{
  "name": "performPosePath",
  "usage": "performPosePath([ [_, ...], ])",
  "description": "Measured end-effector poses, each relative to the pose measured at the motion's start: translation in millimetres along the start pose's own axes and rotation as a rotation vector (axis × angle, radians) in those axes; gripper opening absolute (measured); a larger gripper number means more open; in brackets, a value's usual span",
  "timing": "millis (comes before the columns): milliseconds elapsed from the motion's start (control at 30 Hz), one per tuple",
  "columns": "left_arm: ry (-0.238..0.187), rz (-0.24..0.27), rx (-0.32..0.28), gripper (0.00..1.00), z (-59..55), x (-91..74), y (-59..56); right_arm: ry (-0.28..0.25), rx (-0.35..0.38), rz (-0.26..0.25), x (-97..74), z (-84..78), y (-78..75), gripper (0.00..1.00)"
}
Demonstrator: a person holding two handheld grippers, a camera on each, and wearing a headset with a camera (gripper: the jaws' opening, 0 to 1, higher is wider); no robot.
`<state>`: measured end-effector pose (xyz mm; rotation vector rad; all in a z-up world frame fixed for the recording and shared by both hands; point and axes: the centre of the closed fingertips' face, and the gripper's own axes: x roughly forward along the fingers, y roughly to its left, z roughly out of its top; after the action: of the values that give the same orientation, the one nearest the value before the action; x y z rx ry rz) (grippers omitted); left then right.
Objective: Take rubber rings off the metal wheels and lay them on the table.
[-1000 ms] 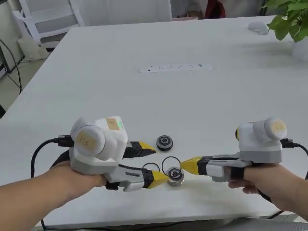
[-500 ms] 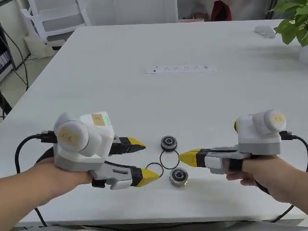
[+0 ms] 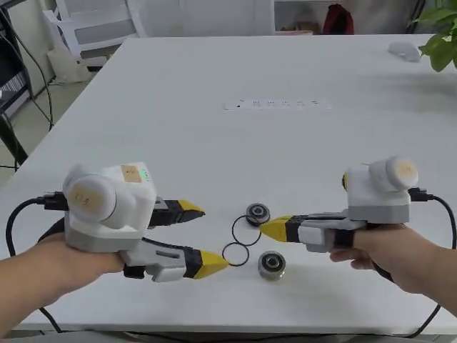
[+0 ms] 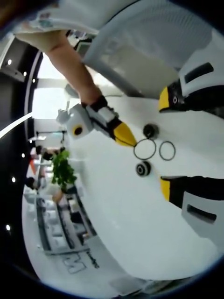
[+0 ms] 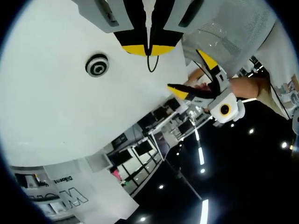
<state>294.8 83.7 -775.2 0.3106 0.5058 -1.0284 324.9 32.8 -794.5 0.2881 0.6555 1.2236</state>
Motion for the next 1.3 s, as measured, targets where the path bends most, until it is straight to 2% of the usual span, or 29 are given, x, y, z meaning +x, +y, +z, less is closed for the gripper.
performPosePath([
  [267,0.022,0.016,-0.013,0.60,-9.6,-11.7,1.2,0.023,-0.002,-0.003,8.4,-2.5,-5.0,0.00],
  [500,0.024,0.029,-0.027,0.65,-11.8,-18.4,3.3,0.045,-0.005,-0.004,14.0,-4.8,-6.5,0.00],
  [1000,0.029,0.048,-0.047,0.71,-18.8,-25.2,7.8,0.109,-0.003,-0.023,23.3,-18.9,-14.8,0.00],
  [1300,0.033,0.053,-0.057,0.72,-21.4,-27.5,9.2,0.150,0.007,-0.041,27.0,-30.5,-12.4,0.00],
])
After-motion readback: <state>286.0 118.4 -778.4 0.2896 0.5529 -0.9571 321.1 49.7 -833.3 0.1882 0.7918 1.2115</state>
